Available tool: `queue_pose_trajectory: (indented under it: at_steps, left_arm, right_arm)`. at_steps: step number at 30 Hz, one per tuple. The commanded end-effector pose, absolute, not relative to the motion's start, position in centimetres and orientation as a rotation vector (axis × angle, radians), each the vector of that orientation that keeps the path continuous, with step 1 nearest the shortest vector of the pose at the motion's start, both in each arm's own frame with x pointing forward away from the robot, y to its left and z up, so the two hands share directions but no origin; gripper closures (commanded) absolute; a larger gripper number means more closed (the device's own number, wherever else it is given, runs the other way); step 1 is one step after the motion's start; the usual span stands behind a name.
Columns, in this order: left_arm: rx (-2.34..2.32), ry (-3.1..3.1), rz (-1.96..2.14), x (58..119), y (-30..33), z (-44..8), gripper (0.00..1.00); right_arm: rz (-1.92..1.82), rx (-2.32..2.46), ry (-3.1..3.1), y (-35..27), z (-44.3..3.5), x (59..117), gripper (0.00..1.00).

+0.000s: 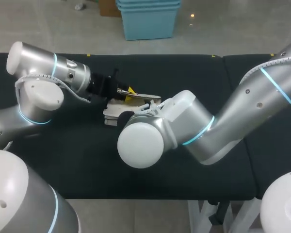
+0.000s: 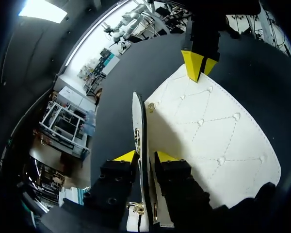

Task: Pick up the bag, open it, inspect its contents, close it, and place it on the opposite side

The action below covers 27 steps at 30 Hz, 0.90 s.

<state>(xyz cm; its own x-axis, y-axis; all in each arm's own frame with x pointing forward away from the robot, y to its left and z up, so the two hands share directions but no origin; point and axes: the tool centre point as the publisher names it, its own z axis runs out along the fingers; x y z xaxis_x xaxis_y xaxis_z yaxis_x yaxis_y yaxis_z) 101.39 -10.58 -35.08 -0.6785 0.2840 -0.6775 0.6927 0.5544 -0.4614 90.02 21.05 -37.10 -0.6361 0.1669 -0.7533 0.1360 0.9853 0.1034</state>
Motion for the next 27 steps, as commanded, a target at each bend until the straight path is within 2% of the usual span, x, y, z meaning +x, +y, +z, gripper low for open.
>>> queue_pose_trajectory:
  at_steps: [1, 3, 4, 7, 9, 12, 14, 27]
  left_arm:
    - [0.755, 2.244, -1.046, 101.6, -10.4, -33.7, 0.20]
    - [0.742, 2.237, -1.076, 101.8, -10.3, -32.9, 0.34]
    - [0.744, 2.237, -1.076, 101.9, -10.3, -32.7, 0.52]
    - [0.743, 2.234, -1.080, 101.9, -10.2, -32.4, 0.66]
    - [0.751, 2.238, -1.089, 101.9, -10.2, -32.2, 0.68]
    - [0.749, 2.243, -1.076, 101.9, -10.1, -32.3, 0.76]
    - [0.747, 2.245, -1.070, 101.9, -10.1, -32.4, 1.00]
    - [0.851, 2.250, -1.030, 98.8, -9.6, -35.4, 1.00]
  right_arm:
    - [0.047, 0.211, 2.265, 21.2, -37.5, 90.1, 1.00]
    - [0.047, 0.211, 2.265, 21.2, -37.5, 90.1, 1.00]
    - [0.047, 0.211, 2.265, 21.2, -37.5, 90.1, 1.00]
    - [0.047, 0.211, 2.265, 21.2, -37.5, 90.1, 1.00]
    - [0.047, 0.211, 2.265, 21.2, -37.5, 90.1, 1.00]
    - [0.047, 0.211, 2.265, 21.2, -37.5, 90.1, 1.00]
    - [0.047, 0.211, 2.265, 21.2, -37.5, 90.1, 1.00]
    - [0.047, 0.211, 2.265, 21.2, -37.5, 90.1, 1.00]
